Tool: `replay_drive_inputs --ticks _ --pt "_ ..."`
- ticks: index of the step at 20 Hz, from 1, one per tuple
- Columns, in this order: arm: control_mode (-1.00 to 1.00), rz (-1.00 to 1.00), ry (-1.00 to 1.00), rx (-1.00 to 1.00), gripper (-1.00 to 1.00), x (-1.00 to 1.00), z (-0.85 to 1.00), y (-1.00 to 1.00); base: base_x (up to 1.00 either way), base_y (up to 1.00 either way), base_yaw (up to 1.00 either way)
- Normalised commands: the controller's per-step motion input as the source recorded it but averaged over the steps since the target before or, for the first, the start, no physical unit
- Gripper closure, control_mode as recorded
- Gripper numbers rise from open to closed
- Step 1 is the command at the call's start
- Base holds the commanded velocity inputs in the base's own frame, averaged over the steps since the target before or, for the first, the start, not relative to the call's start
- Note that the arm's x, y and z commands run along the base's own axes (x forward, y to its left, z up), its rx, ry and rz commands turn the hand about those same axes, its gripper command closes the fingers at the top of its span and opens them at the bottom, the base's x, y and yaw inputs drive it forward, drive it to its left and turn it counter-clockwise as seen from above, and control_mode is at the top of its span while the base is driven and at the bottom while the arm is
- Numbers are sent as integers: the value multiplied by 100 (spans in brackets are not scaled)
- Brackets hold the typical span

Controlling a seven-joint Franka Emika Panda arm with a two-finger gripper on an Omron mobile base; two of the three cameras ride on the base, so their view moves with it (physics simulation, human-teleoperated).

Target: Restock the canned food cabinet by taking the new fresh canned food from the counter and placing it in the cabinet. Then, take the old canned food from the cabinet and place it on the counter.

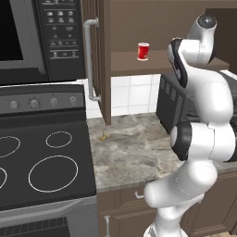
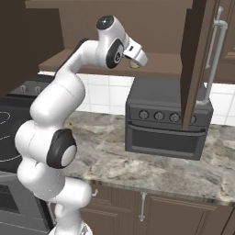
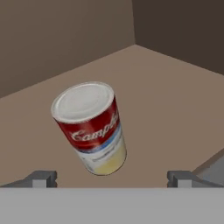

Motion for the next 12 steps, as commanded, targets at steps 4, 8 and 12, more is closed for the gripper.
replay_drive_inputs --ticks 4,8,12 --pt "-100 2 0 0 -100 24 -3 0 0 0 0" --pt "-100 5 0 0 -100 10 -1 -6 0 0 0" --pt "-100 6 0 0 -100 0 0 -13 0 0 0"
